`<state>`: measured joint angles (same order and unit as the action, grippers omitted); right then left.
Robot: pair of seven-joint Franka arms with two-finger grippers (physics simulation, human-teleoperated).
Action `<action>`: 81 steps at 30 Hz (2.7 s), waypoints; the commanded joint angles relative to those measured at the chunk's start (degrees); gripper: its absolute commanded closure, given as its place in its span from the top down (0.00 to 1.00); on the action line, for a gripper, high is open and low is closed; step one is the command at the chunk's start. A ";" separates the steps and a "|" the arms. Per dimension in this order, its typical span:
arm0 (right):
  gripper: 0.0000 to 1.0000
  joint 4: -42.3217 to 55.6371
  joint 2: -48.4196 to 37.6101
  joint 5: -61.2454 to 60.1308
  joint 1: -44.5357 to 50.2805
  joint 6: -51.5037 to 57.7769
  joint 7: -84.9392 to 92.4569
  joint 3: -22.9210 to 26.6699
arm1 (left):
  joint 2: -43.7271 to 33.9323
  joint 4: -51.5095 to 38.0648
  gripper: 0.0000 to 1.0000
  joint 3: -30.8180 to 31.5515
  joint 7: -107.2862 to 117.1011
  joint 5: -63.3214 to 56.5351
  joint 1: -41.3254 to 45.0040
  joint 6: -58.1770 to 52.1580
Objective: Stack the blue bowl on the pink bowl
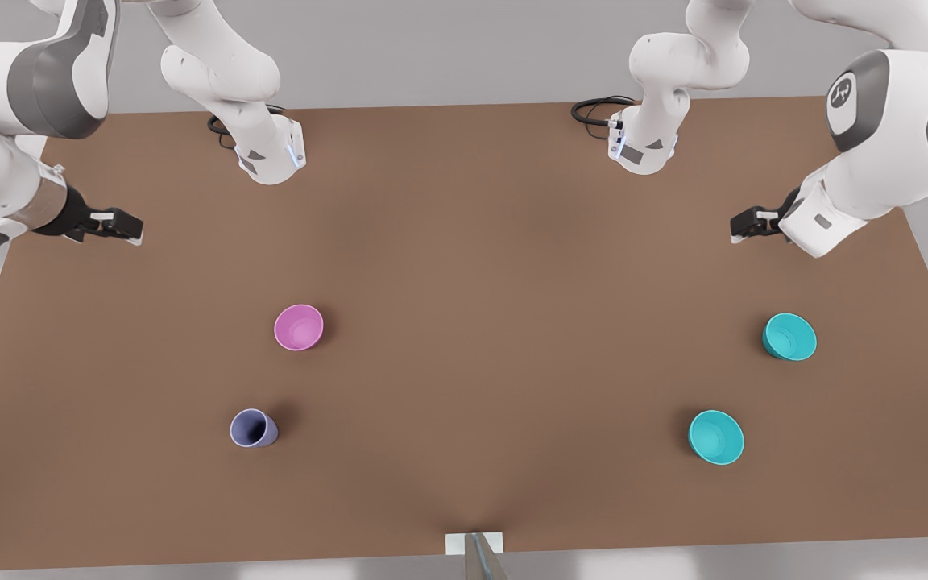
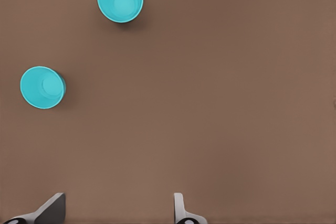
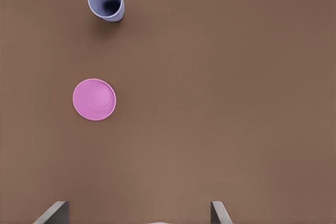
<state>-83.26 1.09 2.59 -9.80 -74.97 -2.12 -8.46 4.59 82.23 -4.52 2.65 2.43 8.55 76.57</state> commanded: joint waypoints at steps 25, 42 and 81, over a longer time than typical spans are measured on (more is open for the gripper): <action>1.00 -36.80 17.54 -12.96 7.69 -63.98 -12.20 -0.33 | 1.39 -0.67 1.00 -0.84 1.04 -1.11 -0.82 2.62; 0.29 -40.85 21.41 -13.05 7.51 -60.39 -11.41 -0.33 | 1.92 -0.50 1.00 -1.46 0.86 -1.55 -0.91 0.86; 0.21 16.37 54.72 -21.22 38.54 -61.70 -47.01 -2.97 | 2.18 -0.23 1.00 -1.46 0.86 -1.55 -0.99 0.25</action>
<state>-66.97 55.48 -18.97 28.53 -136.01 -30.38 -11.45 6.82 82.03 -5.96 3.53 0.91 7.56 76.91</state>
